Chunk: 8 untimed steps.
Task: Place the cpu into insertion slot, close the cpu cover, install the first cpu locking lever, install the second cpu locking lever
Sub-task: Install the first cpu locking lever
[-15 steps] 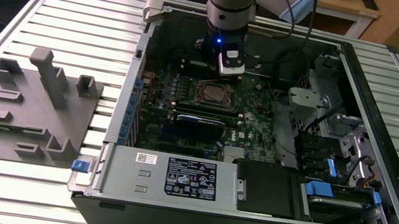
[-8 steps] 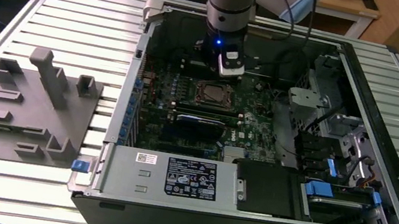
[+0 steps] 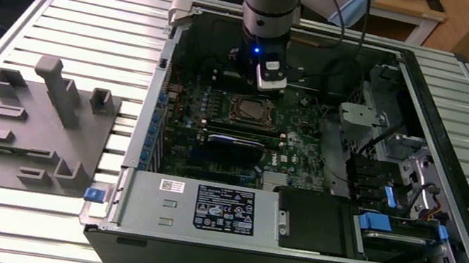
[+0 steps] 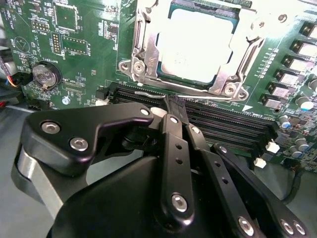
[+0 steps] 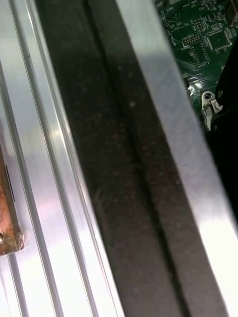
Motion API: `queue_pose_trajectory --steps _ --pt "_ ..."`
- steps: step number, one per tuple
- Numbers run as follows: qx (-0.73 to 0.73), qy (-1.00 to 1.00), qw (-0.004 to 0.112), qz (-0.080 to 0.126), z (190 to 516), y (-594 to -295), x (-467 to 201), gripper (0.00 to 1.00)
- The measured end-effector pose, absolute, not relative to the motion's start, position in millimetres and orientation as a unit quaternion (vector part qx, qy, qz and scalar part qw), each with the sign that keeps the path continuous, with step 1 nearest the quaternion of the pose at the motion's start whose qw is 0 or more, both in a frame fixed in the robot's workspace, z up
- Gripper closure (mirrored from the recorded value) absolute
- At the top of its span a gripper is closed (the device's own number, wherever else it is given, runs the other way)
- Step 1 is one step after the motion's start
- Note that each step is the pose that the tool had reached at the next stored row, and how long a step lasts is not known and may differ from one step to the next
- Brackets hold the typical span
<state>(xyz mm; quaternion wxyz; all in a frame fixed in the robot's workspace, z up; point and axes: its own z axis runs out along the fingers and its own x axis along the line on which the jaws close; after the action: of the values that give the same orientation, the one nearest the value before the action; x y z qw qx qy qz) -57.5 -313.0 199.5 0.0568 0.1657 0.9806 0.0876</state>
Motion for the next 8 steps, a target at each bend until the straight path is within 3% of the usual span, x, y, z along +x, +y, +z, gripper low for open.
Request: queue_pose_trajectory --steps 8 --pt "0.166 0.981 0.057 0.086 197.0 -311.9 -56.6 0.89"
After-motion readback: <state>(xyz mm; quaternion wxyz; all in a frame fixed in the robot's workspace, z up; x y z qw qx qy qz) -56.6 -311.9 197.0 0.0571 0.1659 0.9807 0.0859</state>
